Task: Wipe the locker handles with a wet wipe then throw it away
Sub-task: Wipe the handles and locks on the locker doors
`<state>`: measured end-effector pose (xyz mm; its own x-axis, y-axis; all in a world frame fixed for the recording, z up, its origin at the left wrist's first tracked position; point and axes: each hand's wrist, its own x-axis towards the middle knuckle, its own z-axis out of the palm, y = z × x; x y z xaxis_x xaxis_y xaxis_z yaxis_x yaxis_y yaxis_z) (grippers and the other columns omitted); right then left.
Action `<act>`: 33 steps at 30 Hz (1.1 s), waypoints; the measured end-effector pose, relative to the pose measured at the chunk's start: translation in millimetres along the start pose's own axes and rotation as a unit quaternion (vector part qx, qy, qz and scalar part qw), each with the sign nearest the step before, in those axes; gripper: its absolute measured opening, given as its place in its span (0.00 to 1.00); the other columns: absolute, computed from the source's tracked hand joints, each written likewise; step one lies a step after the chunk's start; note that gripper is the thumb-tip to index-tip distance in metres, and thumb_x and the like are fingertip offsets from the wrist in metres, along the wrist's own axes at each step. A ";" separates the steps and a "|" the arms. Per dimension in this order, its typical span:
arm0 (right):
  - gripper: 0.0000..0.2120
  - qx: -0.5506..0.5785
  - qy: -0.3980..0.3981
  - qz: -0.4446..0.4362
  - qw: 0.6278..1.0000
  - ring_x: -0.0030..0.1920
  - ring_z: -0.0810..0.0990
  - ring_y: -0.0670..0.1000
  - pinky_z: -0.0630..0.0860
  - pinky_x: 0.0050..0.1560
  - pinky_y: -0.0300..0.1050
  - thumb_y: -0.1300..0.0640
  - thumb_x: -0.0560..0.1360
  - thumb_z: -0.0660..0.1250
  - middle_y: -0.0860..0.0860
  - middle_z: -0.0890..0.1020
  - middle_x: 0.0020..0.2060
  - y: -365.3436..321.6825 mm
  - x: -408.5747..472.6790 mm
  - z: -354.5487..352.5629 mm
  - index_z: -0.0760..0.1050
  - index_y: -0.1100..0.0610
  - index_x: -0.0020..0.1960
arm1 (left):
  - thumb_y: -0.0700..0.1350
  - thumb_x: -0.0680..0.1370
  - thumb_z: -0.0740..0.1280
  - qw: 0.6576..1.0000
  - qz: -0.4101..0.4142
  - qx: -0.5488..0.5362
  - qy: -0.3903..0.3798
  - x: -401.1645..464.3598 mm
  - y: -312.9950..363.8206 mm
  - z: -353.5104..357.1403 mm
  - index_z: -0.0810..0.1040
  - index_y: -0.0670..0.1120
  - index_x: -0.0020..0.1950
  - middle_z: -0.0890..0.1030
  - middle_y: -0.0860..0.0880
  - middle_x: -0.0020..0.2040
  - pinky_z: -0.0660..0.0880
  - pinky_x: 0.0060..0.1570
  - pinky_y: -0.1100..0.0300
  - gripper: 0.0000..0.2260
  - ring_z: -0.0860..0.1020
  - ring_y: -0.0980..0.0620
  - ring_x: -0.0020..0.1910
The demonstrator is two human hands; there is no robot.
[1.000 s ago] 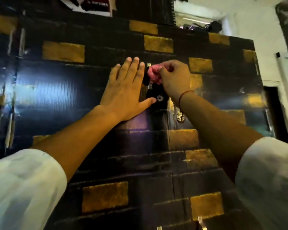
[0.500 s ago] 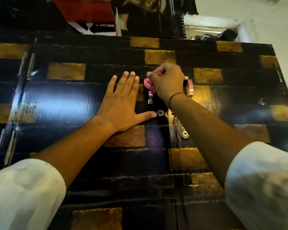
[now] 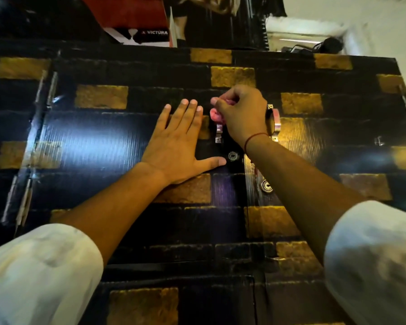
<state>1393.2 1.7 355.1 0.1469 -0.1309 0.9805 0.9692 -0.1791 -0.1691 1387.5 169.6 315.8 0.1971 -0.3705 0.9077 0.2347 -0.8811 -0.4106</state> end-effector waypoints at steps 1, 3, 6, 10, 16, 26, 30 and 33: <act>0.05 0.000 -0.003 -0.009 1.000 0.32 0.78 0.30 0.71 0.33 0.23 0.60 0.76 0.72 0.45 0.79 0.35 3.7 -6.1 -0.2 0.80 0.62 0.49 | 0.82 0.73 0.43 1.000 0.001 -0.002 0.001 -0.1 0.0 0.4 0.47 0.42 0.84 0.48 0.42 0.84 0.45 0.80 0.40 0.54 0.44 0.46 0.83; 0.06 -0.020 -0.005 -0.035 0.999 0.35 0.79 0.32 0.72 0.36 0.23 0.60 0.76 0.72 0.44 0.81 0.38 9.9 -20.2 0.3 0.81 0.60 0.52 | 0.81 0.73 0.43 1.000 0.002 -0.005 0.001 0.4 -0.7 0.5 0.47 0.42 0.84 0.48 0.42 0.84 0.45 0.80 0.40 0.54 0.44 0.46 0.83; 0.16 -0.117 -0.015 -0.105 0.987 0.47 0.77 0.35 0.69 0.48 0.20 0.60 0.74 0.74 0.48 0.83 0.52 21.7 -37.5 0.7 0.80 0.57 0.61 | 0.81 0.72 0.42 1.000 0.001 -0.013 -0.002 0.3 -0.1 0.2 0.48 0.41 0.84 0.48 0.42 0.84 0.44 0.81 0.41 0.54 0.44 0.46 0.83; 0.16 -0.188 -0.025 -0.170 0.967 0.55 0.79 0.44 0.69 0.59 0.28 0.61 0.73 0.73 0.49 0.84 0.54 35.0 -46.0 -4.0 0.80 0.55 0.61 | 0.81 0.71 0.41 1.000 -0.004 -0.006 0.002 -0.1 1.0 0.2 0.48 0.42 0.84 0.49 0.42 0.84 0.45 0.80 0.41 0.55 0.45 0.46 0.83; 0.10 -0.065 0.019 -0.097 0.993 0.45 0.78 0.35 0.73 0.46 0.26 0.59 0.71 0.77 0.41 0.81 0.44 31.6 -43.6 0.7 0.81 0.53 0.51 | 0.81 0.72 0.42 1.000 -0.003 -0.005 0.006 -1.0 0.9 0.9 0.48 0.41 0.84 0.49 0.42 0.84 0.45 0.80 0.41 0.54 0.45 0.46 0.83; 0.03 0.015 -0.028 0.056 0.998 0.46 0.83 0.43 0.81 0.48 0.39 0.59 0.75 0.73 0.48 0.85 0.43 14.2 8.2 -19.0 0.82 0.52 0.46 | 0.81 0.73 0.44 1.000 -0.002 -0.006 0.004 -2.5 0.0 -2.0 0.50 0.41 0.84 0.50 0.42 0.84 0.46 0.80 0.41 0.54 0.45 0.46 0.83; 0.07 -0.227 -0.105 -0.083 0.965 0.49 0.80 0.45 0.76 0.53 0.35 0.58 0.79 0.66 0.49 0.83 0.48 2.1 21.2 1.3 0.83 0.55 0.52 | 0.82 0.72 0.43 1.000 -0.009 -0.009 -0.001 -2.5 1.1 -3.3 0.49 0.41 0.84 0.49 0.42 0.84 0.45 0.81 0.42 0.55 0.45 0.46 0.83; 0.07 -0.311 -0.160 -0.079 0.933 0.51 0.81 0.47 0.79 0.57 0.44 0.56 0.79 0.67 0.50 0.83 0.48 -15.8 39.2 -3.2 0.83 0.56 0.53 | 0.84 0.70 0.43 0.999 -0.032 -0.012 0.001 -4.5 3.3 -4.3 0.49 0.40 0.83 0.50 0.41 0.84 0.45 0.81 0.43 0.58 0.46 0.45 0.83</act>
<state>1383.0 -3.8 395.9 0.1596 0.2260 0.9610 0.6963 -0.7158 0.0527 1383.3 167.1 310.8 0.1795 -0.3132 0.9326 0.2249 -0.9098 -0.3489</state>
